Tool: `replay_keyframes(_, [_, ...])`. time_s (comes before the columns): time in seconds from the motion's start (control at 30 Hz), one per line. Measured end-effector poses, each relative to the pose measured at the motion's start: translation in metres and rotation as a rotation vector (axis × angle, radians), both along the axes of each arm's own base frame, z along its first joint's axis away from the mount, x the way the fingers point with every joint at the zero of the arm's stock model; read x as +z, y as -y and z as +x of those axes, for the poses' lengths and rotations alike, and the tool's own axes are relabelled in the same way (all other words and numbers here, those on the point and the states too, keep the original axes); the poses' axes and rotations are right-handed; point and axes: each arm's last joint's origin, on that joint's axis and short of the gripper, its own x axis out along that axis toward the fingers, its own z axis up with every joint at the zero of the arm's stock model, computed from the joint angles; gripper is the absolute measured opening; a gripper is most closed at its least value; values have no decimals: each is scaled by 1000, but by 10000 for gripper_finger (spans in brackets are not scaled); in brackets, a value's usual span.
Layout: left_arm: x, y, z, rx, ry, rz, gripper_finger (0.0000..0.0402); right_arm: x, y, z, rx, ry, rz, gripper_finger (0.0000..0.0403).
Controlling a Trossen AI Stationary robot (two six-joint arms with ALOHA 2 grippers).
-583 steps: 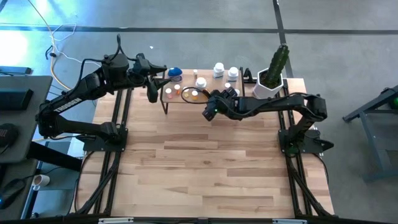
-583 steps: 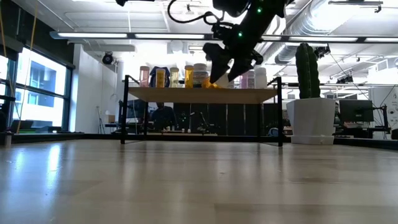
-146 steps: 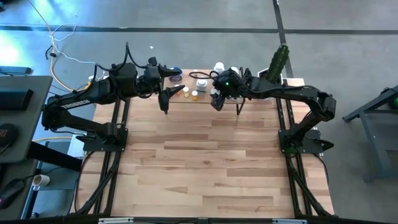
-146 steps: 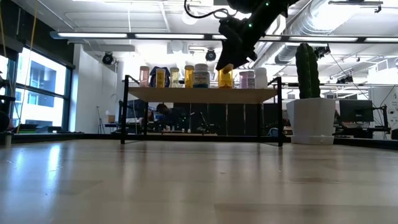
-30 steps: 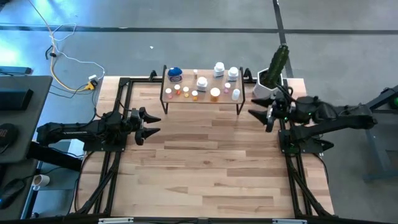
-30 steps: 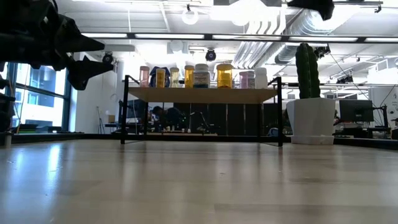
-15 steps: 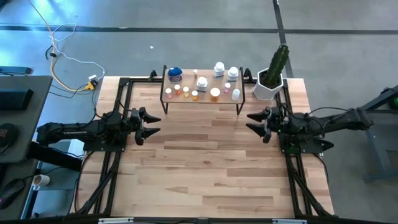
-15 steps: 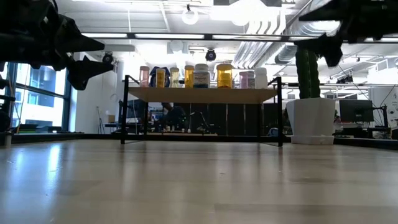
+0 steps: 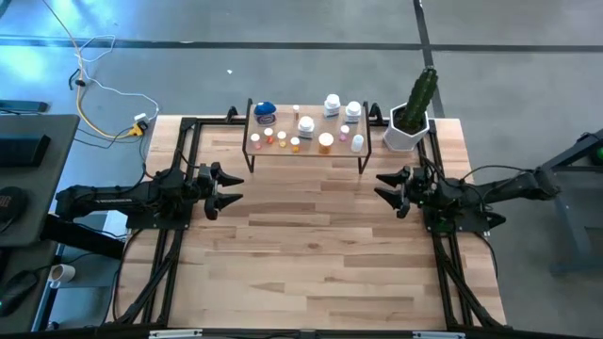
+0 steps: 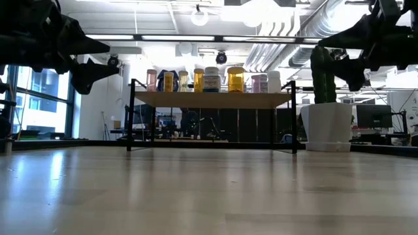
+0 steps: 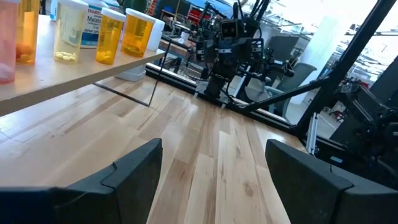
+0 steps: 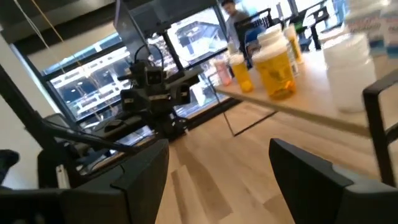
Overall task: Pick and place medicine bottles onto shelf by color
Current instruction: Return to Home Position
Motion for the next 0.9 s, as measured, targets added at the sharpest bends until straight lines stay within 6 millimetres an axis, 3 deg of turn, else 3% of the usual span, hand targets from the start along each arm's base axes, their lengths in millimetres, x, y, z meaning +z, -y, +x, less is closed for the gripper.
replay_keyframes(0.9, [0, 0, 0, 0, 0, 0, 275, 2, 3, -12, -54, -1, -82, 268])
